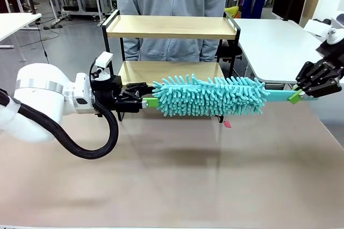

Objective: Clean the shelf.
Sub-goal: Hand the Duster back to the human.

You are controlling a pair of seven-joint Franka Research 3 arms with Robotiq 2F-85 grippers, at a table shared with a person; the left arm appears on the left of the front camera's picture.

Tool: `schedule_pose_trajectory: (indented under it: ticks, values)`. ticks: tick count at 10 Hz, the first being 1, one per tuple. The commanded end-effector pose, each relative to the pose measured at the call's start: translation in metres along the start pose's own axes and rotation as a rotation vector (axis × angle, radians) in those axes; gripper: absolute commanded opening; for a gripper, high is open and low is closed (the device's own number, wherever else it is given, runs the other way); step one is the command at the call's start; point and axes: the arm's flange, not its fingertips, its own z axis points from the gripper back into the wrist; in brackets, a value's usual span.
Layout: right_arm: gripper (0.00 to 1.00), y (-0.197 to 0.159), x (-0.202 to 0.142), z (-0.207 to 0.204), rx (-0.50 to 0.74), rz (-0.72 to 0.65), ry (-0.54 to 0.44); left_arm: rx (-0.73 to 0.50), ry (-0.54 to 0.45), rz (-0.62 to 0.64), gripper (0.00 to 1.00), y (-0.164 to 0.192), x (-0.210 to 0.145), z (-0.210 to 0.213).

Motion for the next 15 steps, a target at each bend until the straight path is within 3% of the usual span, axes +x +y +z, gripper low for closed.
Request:
schedule_pose_trajectory:
  ticks: [1, 8, 9, 10, 11, 12, 15]
  values:
    - [0.13, 0.001, 0.002, 0.001, -0.003, 0.001, -0.034, -0.044, -0.014, 0.024, 1.0, 0.007, 0.002, -0.013]
    - [0.13, 0.001, 0.002, 0.001, -0.003, 0.001, -0.034, -0.092, -0.009, 0.021, 1.0, 0.005, -0.001, -0.065]
    - [0.13, 0.001, 0.002, 0.001, -0.003, 0.001, -0.034, -0.098, -0.006, 0.019, 0.68, 0.005, -0.003, -0.067]
    - [0.13, 0.001, 0.002, 0.001, -0.003, 0.001, -0.034, -0.09, -0.009, 0.006, 0.43, 0.004, -0.002, -0.066]
    - [0.13, 0.001, 0.002, 0.001, -0.003, 0.001, -0.034, -0.091, -0.015, 0.0, 0.1, 0.003, 0.0, -0.065]
    - [0.13, 0.001, 0.002, 0.001, -0.003, 0.001, -0.034, -0.094, -0.023, -0.002, 0.0, 0.002, 0.001, -0.064]
    - [0.13, 0.001, 0.002, 0.001, -0.003, 0.001, -0.034, -0.104, -0.059, 0.021, 0.04, -0.004, 0.002, -0.06]
